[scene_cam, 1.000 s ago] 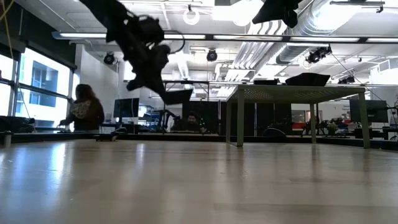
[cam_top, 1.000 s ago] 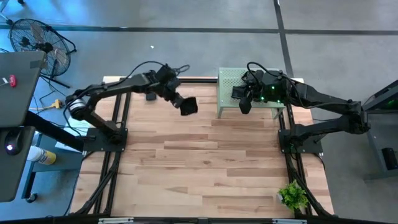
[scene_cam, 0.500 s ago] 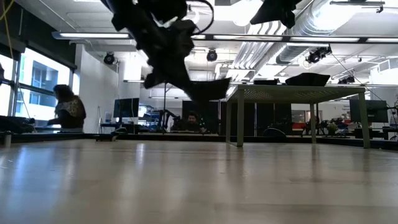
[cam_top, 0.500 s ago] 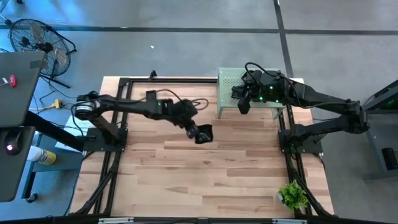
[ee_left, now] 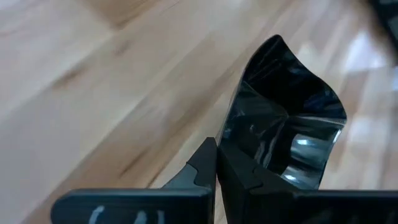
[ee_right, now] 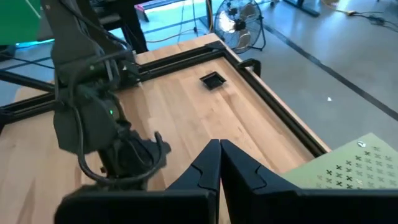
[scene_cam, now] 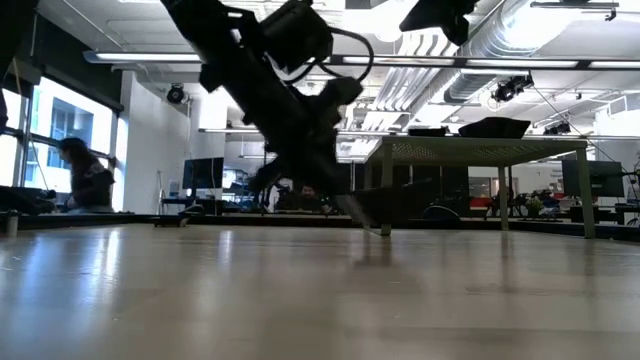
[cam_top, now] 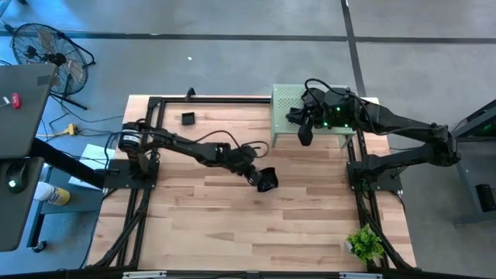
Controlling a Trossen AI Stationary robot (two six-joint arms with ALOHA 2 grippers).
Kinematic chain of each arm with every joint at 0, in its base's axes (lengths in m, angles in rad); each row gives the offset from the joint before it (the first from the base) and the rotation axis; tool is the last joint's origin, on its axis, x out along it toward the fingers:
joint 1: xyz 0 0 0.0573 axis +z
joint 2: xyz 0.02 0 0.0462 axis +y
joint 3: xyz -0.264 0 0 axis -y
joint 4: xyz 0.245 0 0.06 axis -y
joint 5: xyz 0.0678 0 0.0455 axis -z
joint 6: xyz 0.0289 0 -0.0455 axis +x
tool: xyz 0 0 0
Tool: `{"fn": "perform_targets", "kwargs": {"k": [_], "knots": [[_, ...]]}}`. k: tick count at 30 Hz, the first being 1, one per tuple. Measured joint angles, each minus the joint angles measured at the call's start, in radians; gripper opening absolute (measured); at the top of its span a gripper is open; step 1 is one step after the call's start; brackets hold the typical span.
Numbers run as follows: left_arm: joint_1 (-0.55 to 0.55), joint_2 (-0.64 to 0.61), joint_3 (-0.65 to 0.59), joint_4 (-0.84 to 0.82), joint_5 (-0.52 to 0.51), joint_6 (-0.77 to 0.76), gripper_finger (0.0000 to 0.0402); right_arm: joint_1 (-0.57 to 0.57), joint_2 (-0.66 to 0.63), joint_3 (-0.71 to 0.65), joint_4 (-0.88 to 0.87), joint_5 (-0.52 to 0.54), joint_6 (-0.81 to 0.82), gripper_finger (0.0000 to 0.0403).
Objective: Pick & Place Mini shaped plates
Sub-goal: Stack the black distorted square plate on top of the black distorted square plate on the shelf
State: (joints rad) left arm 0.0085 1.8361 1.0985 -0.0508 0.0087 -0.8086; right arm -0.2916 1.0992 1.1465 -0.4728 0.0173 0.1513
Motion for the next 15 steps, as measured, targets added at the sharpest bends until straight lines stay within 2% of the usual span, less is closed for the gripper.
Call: {"fn": "perform_targets", "kwargs": {"k": [5, 9, 15], "knots": [[-0.004, 0.04, 0.001, 0.099, -0.001, -0.061, 0.0003, 0.002, 0.0, 0.0, 0.005, -0.025, 0.003, 0.0006], [-0.002, 0.041, 0.002, 0.109, 0.031, -0.061, 0.0009, 0.019, 0.0, 0.0, 0.005, -0.025, 0.005, 0.0002], [-0.002, 0.039, 0.002, 0.101, 0.078, -0.034, 0.0064, 0.061, 0.0, 0.0, 0.005, -0.024, 0.008, 0.0006]]}}
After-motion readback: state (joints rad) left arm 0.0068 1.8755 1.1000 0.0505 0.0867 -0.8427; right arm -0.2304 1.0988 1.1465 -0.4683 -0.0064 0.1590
